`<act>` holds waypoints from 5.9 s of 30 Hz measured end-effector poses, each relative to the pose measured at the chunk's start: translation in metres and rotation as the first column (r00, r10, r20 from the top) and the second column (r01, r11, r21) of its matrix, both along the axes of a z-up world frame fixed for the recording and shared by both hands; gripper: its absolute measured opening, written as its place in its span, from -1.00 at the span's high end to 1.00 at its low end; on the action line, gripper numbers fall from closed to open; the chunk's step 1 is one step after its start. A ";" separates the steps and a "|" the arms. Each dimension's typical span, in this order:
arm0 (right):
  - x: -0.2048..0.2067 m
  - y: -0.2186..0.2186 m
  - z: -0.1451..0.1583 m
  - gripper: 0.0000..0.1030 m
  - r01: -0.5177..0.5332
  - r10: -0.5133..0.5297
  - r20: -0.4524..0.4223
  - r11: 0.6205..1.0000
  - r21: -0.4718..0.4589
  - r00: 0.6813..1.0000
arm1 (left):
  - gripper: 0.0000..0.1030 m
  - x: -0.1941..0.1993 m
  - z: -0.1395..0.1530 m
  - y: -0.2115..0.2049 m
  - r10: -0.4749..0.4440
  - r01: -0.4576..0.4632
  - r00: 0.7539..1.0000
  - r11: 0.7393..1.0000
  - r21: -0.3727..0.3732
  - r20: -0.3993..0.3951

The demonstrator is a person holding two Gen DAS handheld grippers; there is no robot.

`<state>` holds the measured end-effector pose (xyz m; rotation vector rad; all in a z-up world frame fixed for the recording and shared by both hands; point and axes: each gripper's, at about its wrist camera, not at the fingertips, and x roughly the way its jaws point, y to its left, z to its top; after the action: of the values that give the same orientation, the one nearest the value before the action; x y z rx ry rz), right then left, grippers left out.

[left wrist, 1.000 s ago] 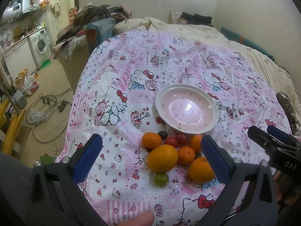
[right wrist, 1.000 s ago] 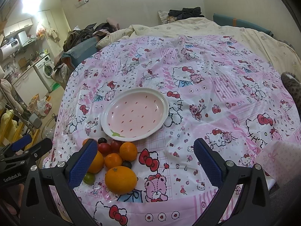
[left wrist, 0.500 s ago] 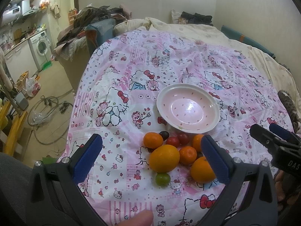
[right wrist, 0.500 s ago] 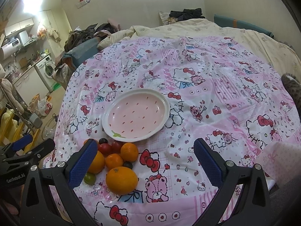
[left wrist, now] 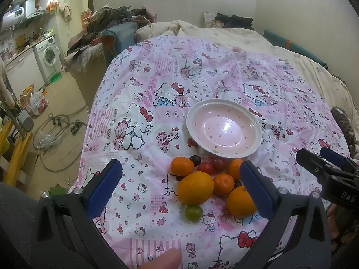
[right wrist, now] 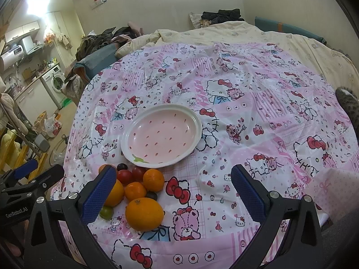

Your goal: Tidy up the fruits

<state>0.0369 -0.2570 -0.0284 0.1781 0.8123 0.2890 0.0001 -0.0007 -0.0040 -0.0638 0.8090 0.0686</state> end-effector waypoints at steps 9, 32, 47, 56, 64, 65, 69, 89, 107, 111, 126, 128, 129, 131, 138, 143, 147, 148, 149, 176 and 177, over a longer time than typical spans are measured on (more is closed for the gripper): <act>0.016 0.016 -0.030 -1.00 -0.091 0.087 -0.165 0.996 -0.022 0.982 | -1.00 0.004 -0.004 0.004 0.017 -0.016 0.999 1.000 0.011 -0.044; 0.034 0.072 -0.089 -0.12 -0.327 0.339 -0.401 0.940 0.100 0.851 | -1.00 0.015 -0.023 0.019 0.087 -0.084 0.984 0.996 0.023 -0.155; 0.028 0.012 -0.059 -0.11 -0.165 0.244 -0.323 0.954 0.252 0.915 | -1.00 0.025 -0.056 0.030 0.089 -0.103 0.941 0.994 -0.026 -0.326; 0.043 -0.009 -0.059 -0.11 -0.062 0.158 -0.339 0.959 0.275 0.927 | -0.73 0.071 -0.102 0.004 -0.039 -0.064 0.836 0.984 -0.168 -0.548; 0.047 -0.009 -0.057 -0.11 -0.066 0.169 -0.334 0.953 0.297 0.927 | -0.43 0.089 -0.115 0.003 -0.049 -0.098 0.813 0.971 -0.219 -0.580; 0.048 -0.009 -0.058 -0.11 -0.067 0.169 -0.334 0.953 0.297 0.927 | -0.37 0.091 -0.117 0.003 -0.053 -0.100 0.811 0.969 -0.227 -0.582; 0.049 -0.007 -0.058 -0.11 -0.069 0.171 -0.333 0.953 0.296 0.927 | -0.15 0.092 -0.121 0.006 -0.068 -0.116 0.811 0.955 -0.273 -0.581; 0.045 -0.017 -0.045 -0.11 -0.059 0.147 -0.278 0.952 0.301 0.949 | -0.10 0.061 -0.070 -0.017 -0.149 0.075 0.887 0.980 -0.183 -0.437; 0.070 -0.033 -0.004 -0.11 -0.081 0.133 -0.155 0.950 0.303 0.979 | -0.10 0.099 -0.004 -0.016 -0.167 0.162 0.953 0.986 -0.041 -0.251; 0.087 -0.033 -0.005 -0.11 -0.080 0.130 -0.157 0.954 0.289 0.979 | -0.10 0.114 -0.008 -0.013 -0.163 0.159 0.952 0.987 -0.035 -0.258; 0.159 -0.020 -0.024 -0.11 -0.095 0.149 -0.202 0.962 0.254 0.968 | -0.10 0.172 -0.033 -0.025 -0.197 0.192 0.940 0.980 -0.046 -0.278; 0.167 -0.018 -0.028 -0.11 -0.097 0.151 -0.208 0.964 0.248 0.966 | -0.10 0.179 -0.040 -0.026 -0.198 0.192 0.937 0.980 -0.048 -0.289; 0.172 -0.017 -0.030 -0.11 -0.098 0.152 -0.215 0.965 0.242 0.965 | -0.10 0.182 -0.042 -0.027 -0.200 0.194 0.935 0.980 -0.051 -0.292; 0.179 -0.014 -0.035 -0.11 -0.104 0.157 -0.224 0.967 0.232 0.962 | -0.10 0.190 -0.049 -0.029 -0.212 0.205 0.932 0.977 -0.052 -0.296; 0.208 -0.003 -0.054 -0.11 -0.124 0.168 -0.257 0.976 0.179 0.952 | -0.10 0.212 -0.065 -0.038 -0.234 0.243 0.926 0.970 -0.006 -0.295; 0.226 0.004 -0.075 -0.11 -0.137 0.182 -0.300 0.977 0.165 0.936 | -0.10 0.227 -0.075 -0.042 -0.261 0.272 0.918 0.962 -0.004 -0.297; 0.238 0.010 -0.089 -0.11 -0.158 0.217 -0.326 0.968 0.196 0.920 | -0.10 0.234 -0.084 -0.042 -0.264 0.270 0.914 0.963 -0.022 -0.308; 0.239 0.011 -0.091 -0.11 -0.163 0.223 -0.327 0.966 0.201 0.918 | -0.10 0.236 -0.087 -0.042 -0.267 0.275 0.912 0.961 -0.021 -0.310; 0.242 0.014 -0.093 -0.11 -0.172 0.233 -0.327 0.963 0.205 0.916 | -0.10 0.236 -0.089 -0.043 -0.268 0.276 0.911 0.961 -0.018 -0.312; 0.259 0.028 -0.111 -0.21 -0.174 0.260 -0.357 0.951 0.257 0.897 | -0.37 0.244 -0.113 -0.050 -0.278 0.294 0.892 0.956 -0.008 -0.356; 0.259 0.027 -0.110 -0.21 -0.172 0.262 -0.349 0.948 0.267 0.900 | -0.44 0.243 -0.113 -0.050 -0.278 0.294 0.894 0.956 -0.007 -0.352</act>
<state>0.2960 -0.2302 -0.1382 0.3700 1.1899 0.5751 0.2430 -0.0508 -0.1169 0.1164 1.1664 -0.1868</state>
